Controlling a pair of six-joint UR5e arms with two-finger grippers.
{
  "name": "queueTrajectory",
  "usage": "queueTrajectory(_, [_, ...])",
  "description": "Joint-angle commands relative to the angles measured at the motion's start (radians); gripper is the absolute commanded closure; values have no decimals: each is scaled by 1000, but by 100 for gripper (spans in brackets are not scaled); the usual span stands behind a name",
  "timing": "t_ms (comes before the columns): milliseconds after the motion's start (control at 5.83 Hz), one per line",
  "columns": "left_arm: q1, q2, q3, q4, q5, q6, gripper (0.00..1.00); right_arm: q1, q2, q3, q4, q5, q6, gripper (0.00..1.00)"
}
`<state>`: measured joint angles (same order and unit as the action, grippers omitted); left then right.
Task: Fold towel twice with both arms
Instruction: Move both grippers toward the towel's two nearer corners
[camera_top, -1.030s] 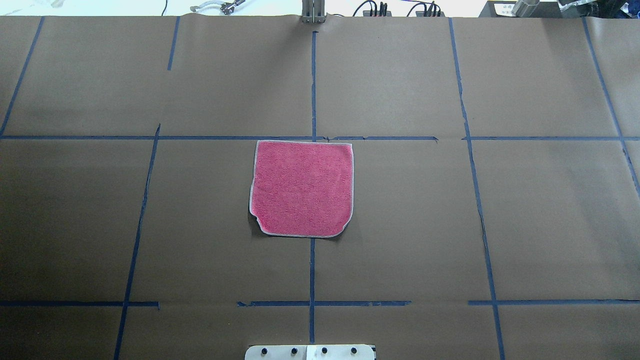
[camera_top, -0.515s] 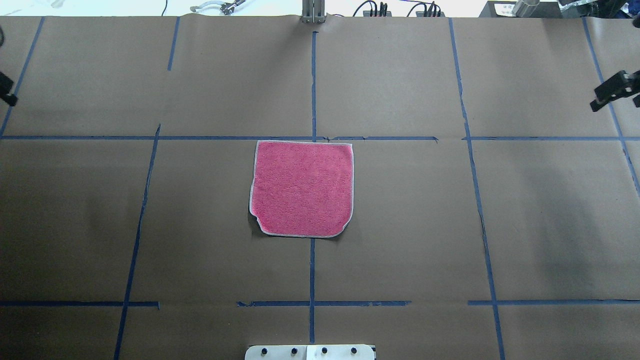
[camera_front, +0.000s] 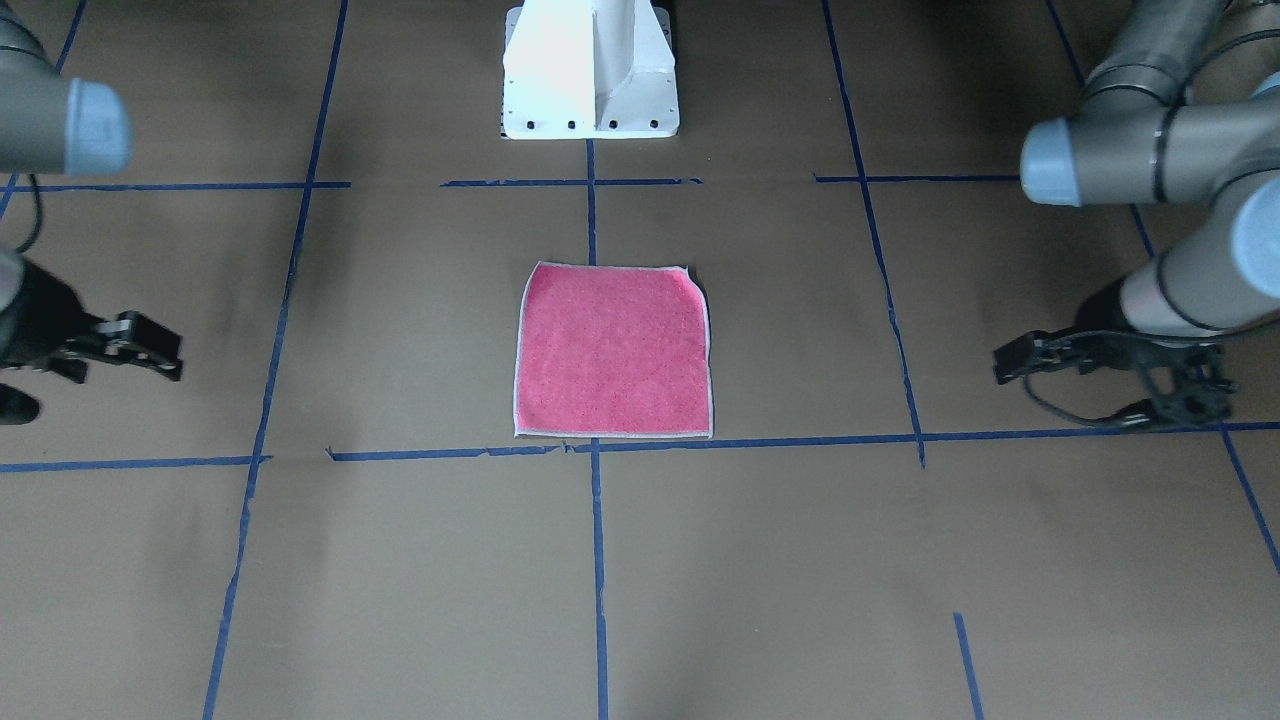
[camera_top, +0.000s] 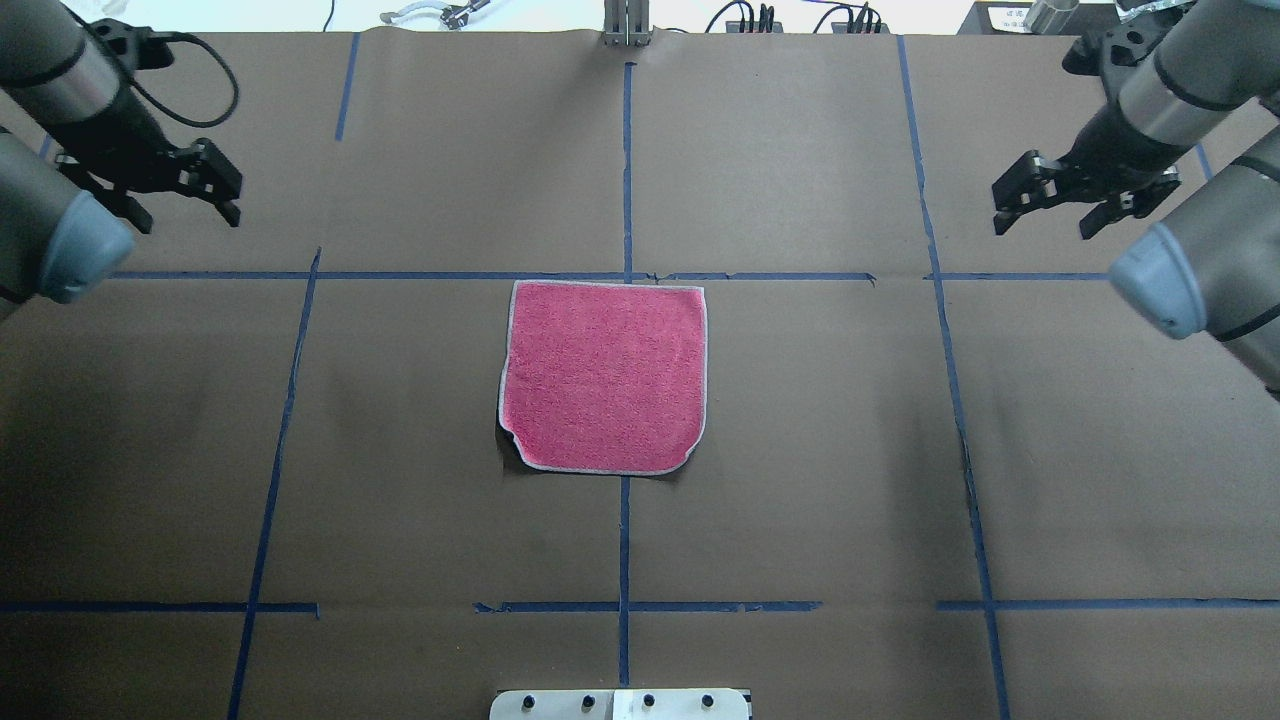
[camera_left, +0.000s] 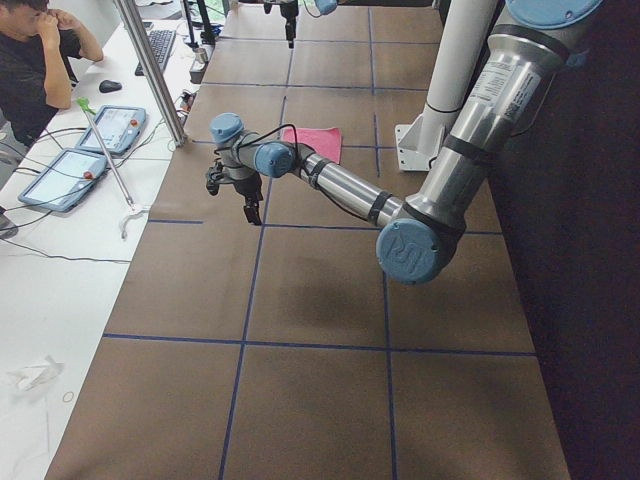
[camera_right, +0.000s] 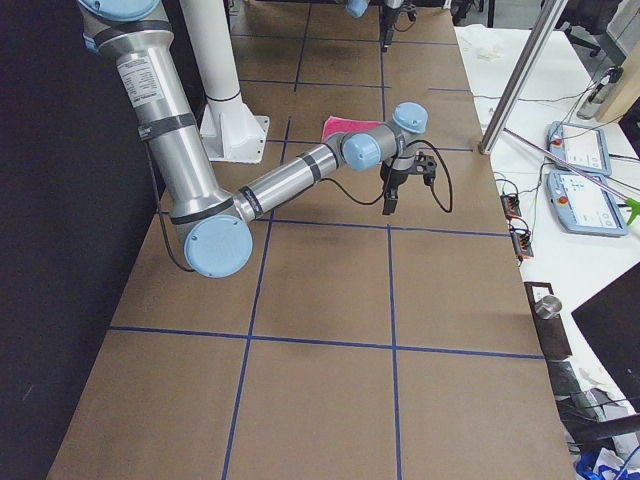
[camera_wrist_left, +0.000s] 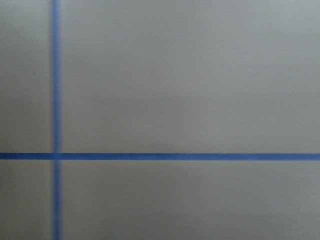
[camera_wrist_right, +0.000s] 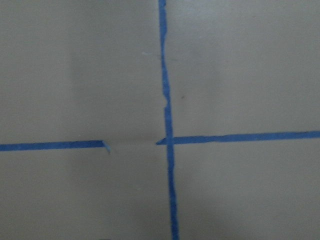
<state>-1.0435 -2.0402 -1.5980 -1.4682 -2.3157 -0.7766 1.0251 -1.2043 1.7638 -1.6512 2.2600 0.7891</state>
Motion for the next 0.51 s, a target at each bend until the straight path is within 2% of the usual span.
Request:
queueTrajectory(0, [145,-90,-35,-4,7,-305,0,-185,46,93,1,-106,314,0])
queueTrajectory(172, [193,-125,-55,-11,10,-458,0,-265,52,126,1,-155,441,0])
queueTrajectory(343, [242,-135,-80,-29,19,-600,0,-330,111,129,-4,-204,613,0])
